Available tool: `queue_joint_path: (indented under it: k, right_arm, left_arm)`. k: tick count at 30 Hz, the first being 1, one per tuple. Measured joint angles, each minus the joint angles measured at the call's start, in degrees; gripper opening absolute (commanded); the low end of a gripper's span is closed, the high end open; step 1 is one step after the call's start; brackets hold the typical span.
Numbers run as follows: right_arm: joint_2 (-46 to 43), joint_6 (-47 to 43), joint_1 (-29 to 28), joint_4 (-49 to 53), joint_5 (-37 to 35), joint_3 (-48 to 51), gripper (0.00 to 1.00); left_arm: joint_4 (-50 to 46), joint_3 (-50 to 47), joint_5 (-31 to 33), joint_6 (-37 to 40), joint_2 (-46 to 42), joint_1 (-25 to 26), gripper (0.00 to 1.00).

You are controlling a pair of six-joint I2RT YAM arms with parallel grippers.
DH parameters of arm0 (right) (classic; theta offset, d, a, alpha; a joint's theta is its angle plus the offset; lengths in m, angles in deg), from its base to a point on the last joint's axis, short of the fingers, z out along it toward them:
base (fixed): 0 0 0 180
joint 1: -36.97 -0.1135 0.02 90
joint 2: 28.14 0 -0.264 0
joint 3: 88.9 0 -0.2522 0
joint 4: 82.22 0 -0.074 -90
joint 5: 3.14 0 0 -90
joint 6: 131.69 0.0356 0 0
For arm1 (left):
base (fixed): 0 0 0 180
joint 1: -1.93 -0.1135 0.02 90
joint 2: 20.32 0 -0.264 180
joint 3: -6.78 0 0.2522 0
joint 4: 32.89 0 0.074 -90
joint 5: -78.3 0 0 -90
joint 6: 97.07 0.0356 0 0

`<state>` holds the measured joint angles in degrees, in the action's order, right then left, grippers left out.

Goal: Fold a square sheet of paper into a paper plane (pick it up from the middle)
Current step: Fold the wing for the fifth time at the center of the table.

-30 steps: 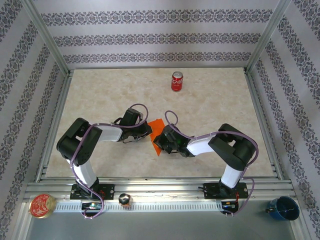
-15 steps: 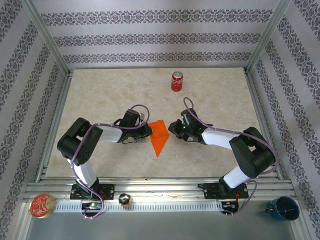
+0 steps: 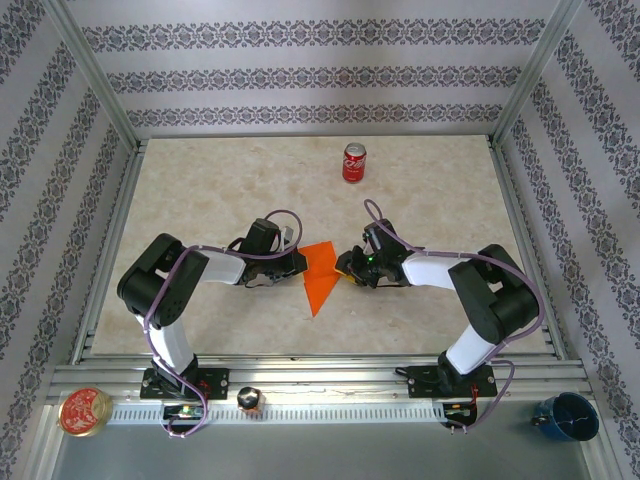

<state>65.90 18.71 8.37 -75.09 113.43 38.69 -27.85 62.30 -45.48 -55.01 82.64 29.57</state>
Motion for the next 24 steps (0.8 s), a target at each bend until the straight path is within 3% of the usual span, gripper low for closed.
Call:
queue_joint_path:
  k: [15, 24]
  right_arm:
    - [1.73, -2.6, 1.55, -2.21, 5.25, -1.36, 0.34]
    - [3.34, -8.74, 4.57, -2.29, 11.13, -3.76, 0.25]
  left_arm:
    - [-3.06, 3.41, -2.82, 3.02, 2.08, 0.0, 0.0]
    - [-7.58, 7.04, -5.16, 7.85, 3.56, 0.07, 0.0]
